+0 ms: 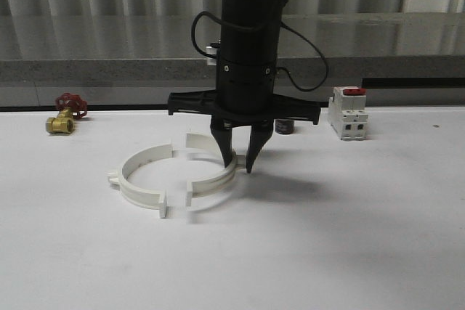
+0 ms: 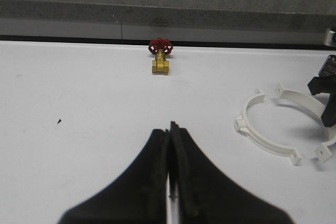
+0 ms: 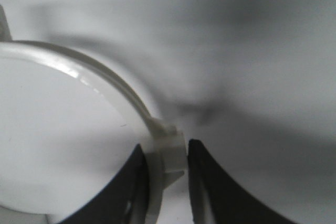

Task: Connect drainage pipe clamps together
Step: 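Move the held clamp half to the first half and join their ends, then open the right gripper and lift it away from the joined ring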

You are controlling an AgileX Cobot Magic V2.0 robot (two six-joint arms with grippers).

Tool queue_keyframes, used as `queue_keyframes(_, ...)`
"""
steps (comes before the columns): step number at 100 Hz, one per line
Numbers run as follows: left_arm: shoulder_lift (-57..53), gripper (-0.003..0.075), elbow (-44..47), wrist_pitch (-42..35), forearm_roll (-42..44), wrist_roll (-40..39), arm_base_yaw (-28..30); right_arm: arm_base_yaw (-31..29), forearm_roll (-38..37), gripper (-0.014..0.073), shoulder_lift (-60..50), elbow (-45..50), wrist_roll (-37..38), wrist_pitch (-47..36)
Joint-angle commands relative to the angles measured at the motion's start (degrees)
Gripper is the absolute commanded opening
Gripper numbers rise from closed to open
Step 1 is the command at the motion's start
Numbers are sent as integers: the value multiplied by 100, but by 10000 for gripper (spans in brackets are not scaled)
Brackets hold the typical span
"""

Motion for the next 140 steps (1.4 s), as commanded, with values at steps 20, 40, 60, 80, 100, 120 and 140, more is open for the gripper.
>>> queue_keyframes(20,56,-21,-154,-440,-7,-5,15,111,-105,48,-108,-392,141,-90)
queue_keyframes(40,56,-21,-154,-440,-7,-5,15,111,-105,171,-61,-398,189,-221)
queue_keyframes(60,56,-21,-154,-440,-7,-5,15,111,-105,455,-61,-398,453,-474)
queue_keyframes(80,56,-21,-154,-440,-7,-5,15,111,-220,468,-193,-398,254,-421)
queue_keyframes(100,56,-21,-154,-440,-7,-5,15,98,-250,398,-634,-368,-1866,-140)
queue_keyframes(120,56,-21,-154,-440,-7,-5,15,-94,38,5,-1147,-185,-3412,363)
queue_keyframes(140,56,-21,-154,-440,-7,-5,15,-476,168,-67,-1795,417,-3780,439)
